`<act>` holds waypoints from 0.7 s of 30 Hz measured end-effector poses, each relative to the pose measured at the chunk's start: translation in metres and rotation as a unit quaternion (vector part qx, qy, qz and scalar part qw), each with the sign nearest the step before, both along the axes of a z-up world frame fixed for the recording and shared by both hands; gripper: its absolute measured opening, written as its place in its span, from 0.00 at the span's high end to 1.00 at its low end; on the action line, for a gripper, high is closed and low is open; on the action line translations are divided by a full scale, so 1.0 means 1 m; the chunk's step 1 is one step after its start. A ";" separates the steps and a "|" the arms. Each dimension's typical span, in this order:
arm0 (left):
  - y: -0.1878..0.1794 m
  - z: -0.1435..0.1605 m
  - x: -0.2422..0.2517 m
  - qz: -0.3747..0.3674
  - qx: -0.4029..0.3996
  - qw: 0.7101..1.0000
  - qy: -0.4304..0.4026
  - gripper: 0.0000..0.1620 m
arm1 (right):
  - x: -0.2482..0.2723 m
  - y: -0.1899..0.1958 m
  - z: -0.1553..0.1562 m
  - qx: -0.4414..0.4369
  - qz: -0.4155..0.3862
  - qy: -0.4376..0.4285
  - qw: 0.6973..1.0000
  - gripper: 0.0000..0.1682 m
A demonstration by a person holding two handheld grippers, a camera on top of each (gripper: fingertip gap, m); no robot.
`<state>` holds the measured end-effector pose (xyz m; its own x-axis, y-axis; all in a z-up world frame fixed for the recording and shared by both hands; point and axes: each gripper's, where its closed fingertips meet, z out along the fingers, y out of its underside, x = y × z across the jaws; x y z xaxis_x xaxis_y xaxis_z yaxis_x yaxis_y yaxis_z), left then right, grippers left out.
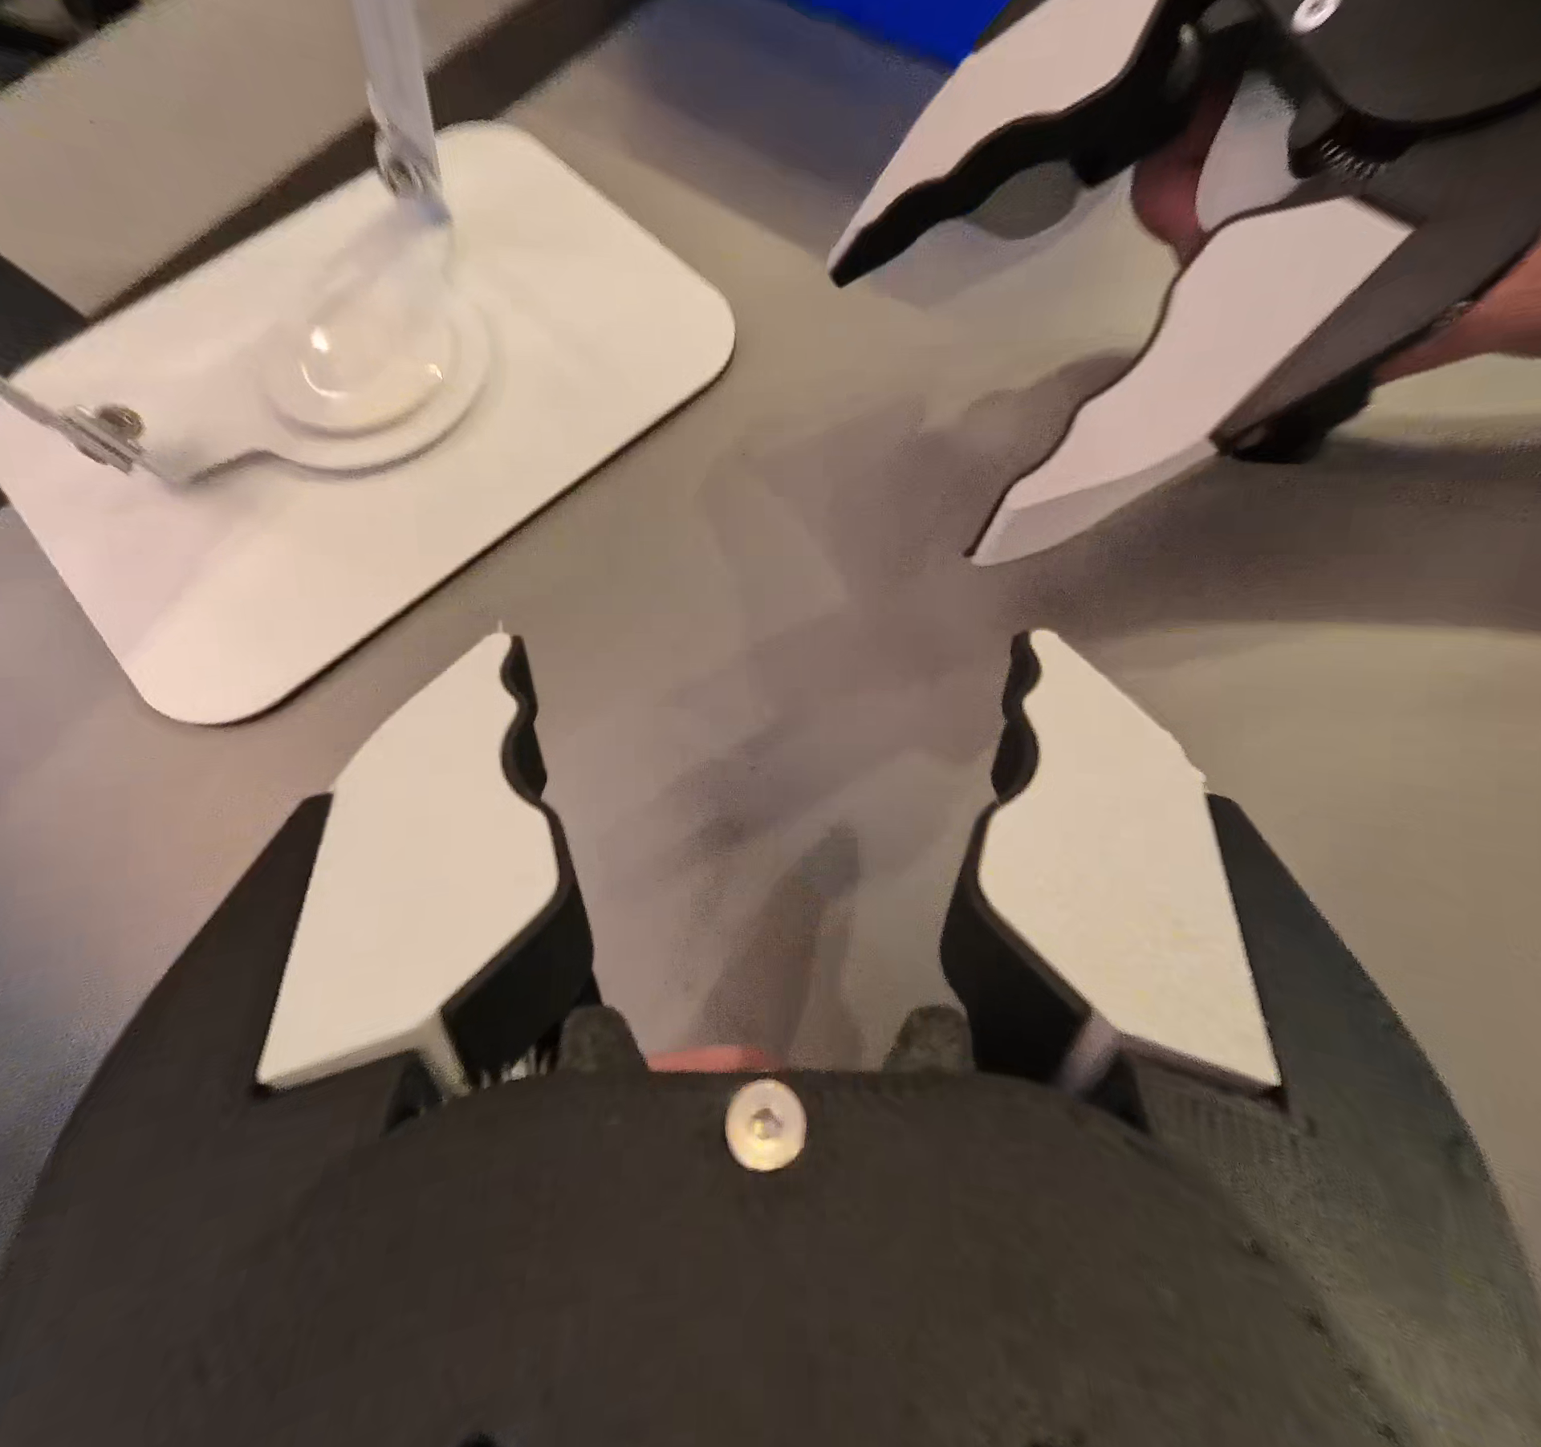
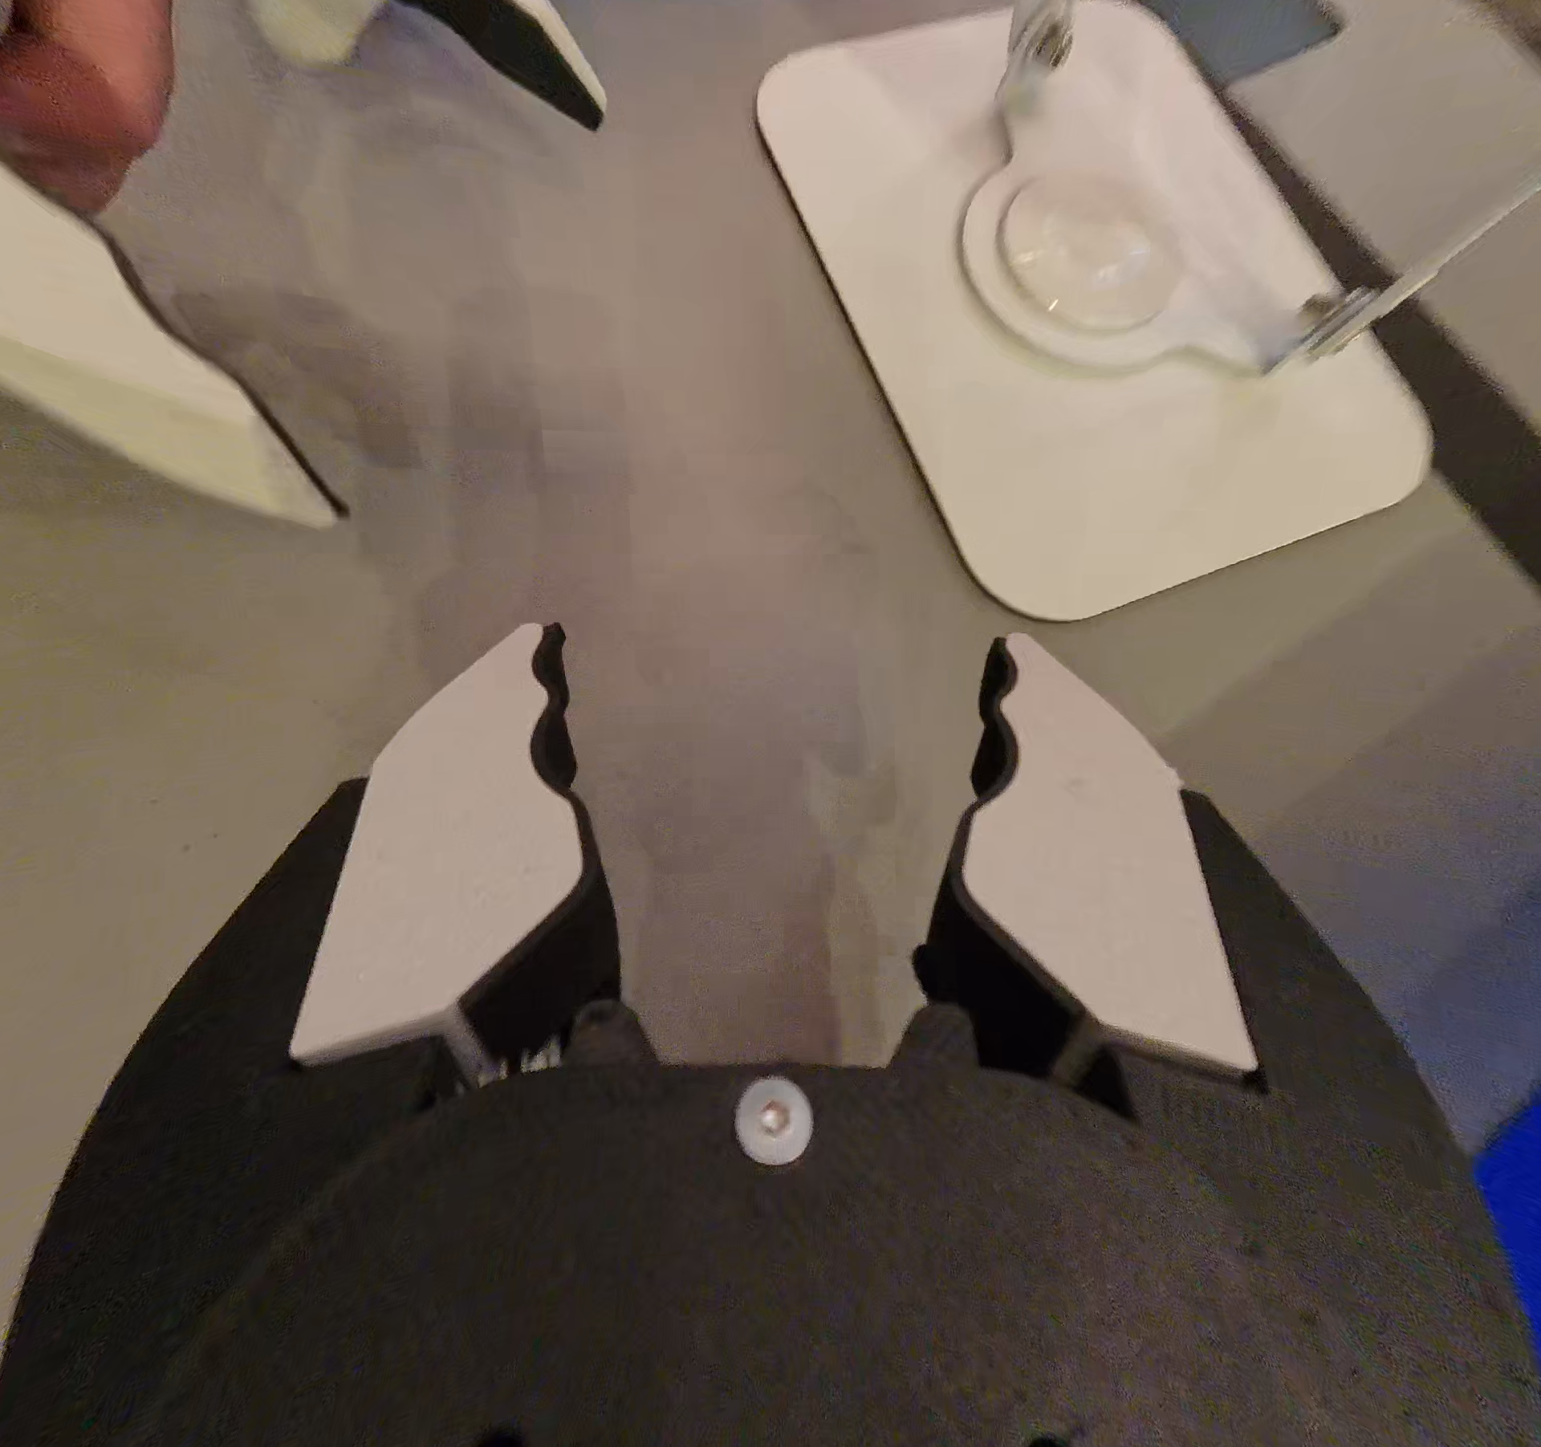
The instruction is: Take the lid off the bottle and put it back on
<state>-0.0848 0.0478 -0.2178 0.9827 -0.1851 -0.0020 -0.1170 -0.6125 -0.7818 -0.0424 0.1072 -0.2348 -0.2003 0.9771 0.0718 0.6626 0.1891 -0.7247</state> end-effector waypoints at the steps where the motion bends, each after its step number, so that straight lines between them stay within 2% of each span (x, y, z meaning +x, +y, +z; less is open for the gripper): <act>1: 0.003 -0.010 -0.003 0.009 -0.011 1.000 0.019 0.34 | 0.000 -0.002 -0.010 -0.009 0.002 -0.009 1.000 0.43; 2: 0.006 -0.019 -0.003 0.014 -0.019 0.999 0.022 0.34 | 0.000 -0.004 -0.017 -0.016 0.006 -0.020 1.000 0.40; 4: 0.006 -0.035 0.006 0.012 -0.046 0.999 -0.023 0.33 | 0.001 -0.002 -0.030 -0.001 0.010 -0.036 0.999 0.37; 6: 0.005 -0.051 0.008 0.019 -0.080 0.996 -0.028 0.33 | -0.001 -0.004 -0.038 -0.008 0.019 -0.037 0.999 0.29; 8: 0.005 -0.054 0.005 0.027 -0.085 0.996 -0.003 0.35 | 0.001 -0.007 -0.040 -0.021 0.025 -0.045 0.998 0.29; 10: 0.006 -0.056 0.007 0.020 -0.090 0.996 0.014 0.33 | 0.001 -0.008 -0.041 -0.021 0.029 -0.046 0.998 0.27; 21: 0.008 -0.054 0.004 0.032 -0.084 0.996 0.012 0.37 | 0.002 -0.010 -0.041 -0.020 0.036 -0.048 0.998 0.25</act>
